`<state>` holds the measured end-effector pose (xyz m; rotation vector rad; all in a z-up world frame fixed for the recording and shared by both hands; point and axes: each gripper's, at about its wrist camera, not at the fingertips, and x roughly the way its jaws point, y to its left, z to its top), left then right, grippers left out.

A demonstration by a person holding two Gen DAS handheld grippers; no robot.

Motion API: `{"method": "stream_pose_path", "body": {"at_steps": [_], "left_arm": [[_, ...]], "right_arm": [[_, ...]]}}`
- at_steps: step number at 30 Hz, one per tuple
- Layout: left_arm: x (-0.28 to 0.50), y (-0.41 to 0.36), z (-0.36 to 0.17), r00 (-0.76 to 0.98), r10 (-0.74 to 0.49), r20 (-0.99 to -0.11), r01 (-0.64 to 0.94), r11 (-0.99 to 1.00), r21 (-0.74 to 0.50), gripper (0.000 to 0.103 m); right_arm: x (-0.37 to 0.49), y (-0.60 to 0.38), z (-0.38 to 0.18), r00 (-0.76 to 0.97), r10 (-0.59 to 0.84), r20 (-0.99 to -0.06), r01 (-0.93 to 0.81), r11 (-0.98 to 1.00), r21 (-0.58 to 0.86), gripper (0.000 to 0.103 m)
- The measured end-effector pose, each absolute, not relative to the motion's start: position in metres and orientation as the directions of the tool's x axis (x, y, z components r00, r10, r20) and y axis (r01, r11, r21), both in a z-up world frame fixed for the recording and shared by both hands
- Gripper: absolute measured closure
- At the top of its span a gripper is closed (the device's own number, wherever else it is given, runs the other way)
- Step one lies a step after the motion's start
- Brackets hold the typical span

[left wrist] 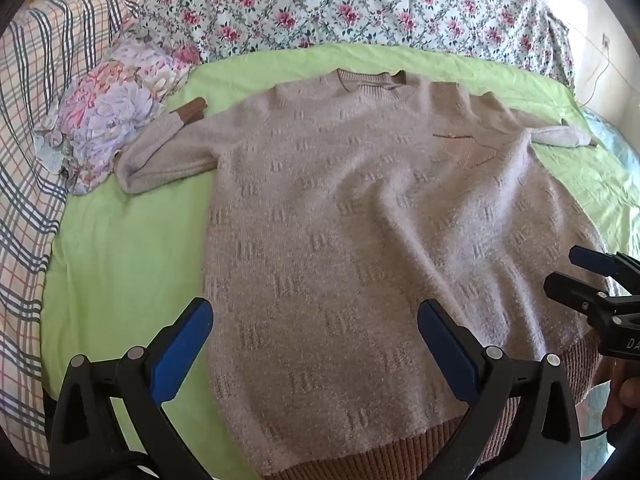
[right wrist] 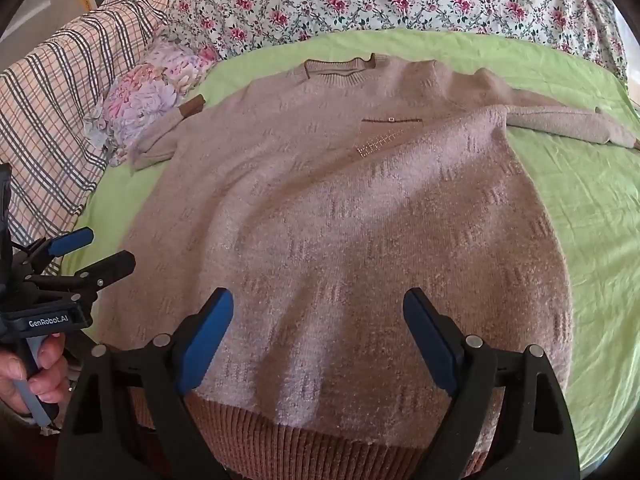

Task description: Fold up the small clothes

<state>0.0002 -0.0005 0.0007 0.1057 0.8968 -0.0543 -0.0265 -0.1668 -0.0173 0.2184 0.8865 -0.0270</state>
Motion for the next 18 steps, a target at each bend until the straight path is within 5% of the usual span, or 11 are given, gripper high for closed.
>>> {"method": "stream_pose_path", "body": {"at_steps": [18], "left_arm": [[0.001, -0.009, 0.002, 0.629, -0.02, -0.777, 0.122, 0.99, 0.074, 0.001]], "right_arm": [[-0.02, -0.165, -0.019, 0.654, 0.064, -0.754, 0.101, 0.98, 0.171, 0.016]]}}
